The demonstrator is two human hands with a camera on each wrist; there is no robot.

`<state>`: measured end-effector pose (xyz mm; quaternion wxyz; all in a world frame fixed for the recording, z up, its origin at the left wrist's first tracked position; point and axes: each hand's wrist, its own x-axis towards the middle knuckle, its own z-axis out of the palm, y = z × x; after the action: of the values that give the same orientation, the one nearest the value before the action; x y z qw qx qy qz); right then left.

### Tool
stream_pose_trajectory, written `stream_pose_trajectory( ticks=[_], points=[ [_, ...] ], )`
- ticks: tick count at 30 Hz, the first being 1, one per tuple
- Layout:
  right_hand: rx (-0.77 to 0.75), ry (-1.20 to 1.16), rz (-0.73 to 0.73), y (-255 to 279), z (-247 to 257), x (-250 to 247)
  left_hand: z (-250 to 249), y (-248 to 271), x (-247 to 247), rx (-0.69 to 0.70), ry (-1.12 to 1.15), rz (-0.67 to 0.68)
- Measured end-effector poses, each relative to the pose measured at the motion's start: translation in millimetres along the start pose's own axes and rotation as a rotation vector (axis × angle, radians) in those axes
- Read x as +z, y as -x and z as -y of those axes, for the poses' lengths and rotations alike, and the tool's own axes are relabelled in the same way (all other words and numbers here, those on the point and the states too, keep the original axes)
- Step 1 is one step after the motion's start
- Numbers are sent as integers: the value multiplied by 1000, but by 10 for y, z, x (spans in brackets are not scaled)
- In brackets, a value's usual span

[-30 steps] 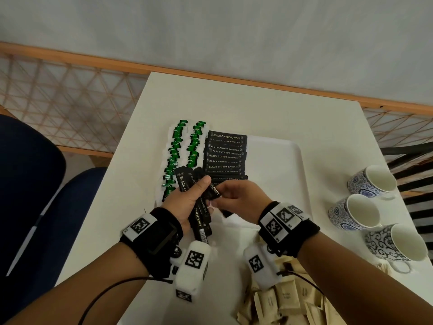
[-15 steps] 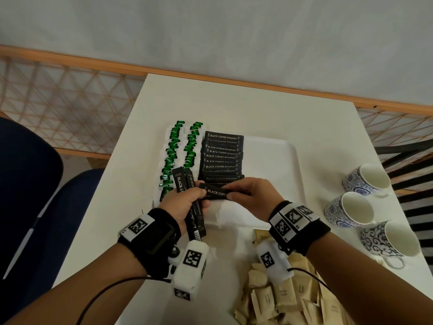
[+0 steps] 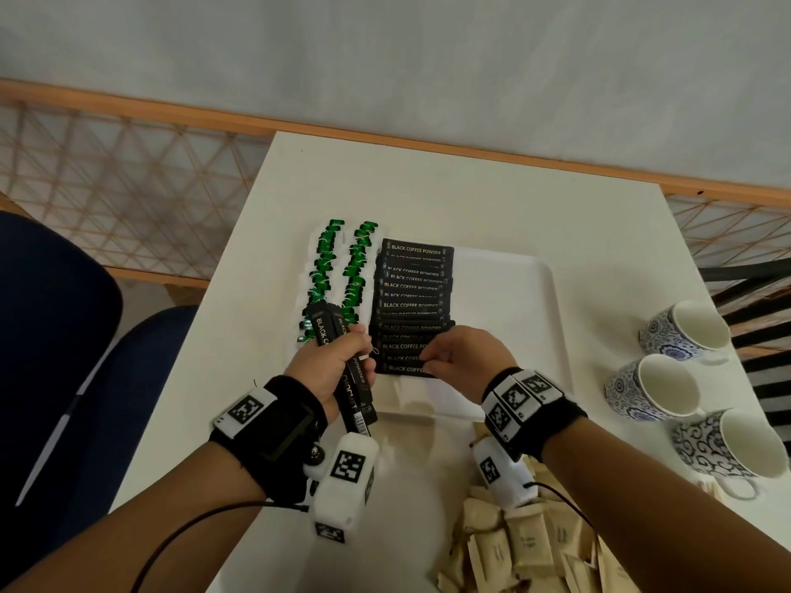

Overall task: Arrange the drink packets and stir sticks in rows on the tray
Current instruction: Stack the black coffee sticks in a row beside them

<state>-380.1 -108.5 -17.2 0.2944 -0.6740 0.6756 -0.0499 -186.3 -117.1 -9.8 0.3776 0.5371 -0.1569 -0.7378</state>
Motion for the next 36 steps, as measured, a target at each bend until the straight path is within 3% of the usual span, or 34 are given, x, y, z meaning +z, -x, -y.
stream_pose_trajectory(
  ticks=[10, 13, 18, 27, 30, 32, 36],
  points=[
    [-44, -66, -178, -69, -58, 75, 136, 47, 51, -98, -43, 80],
    [45, -206, -253, -42, -150, 54, 230, 64, 68, -146, -81, 103],
    [198, -391, -193, -48, -207, 40, 311, 75, 79, -158, -117, 103],
    [196, -375, -214, -44, -227, 63, 281, 41, 70, -114, -90, 37],
    [109, -394, -257, 14, -137, 50, 278, 63, 74, -112, -95, 64],
    [37, -506, -180, 62, -33, 44, 279, 90, 107, -88, -100, 83],
    [-36, -626, 245, 166, 176, 59, 213, 112, 210, -4, -103, 114]
  ],
)
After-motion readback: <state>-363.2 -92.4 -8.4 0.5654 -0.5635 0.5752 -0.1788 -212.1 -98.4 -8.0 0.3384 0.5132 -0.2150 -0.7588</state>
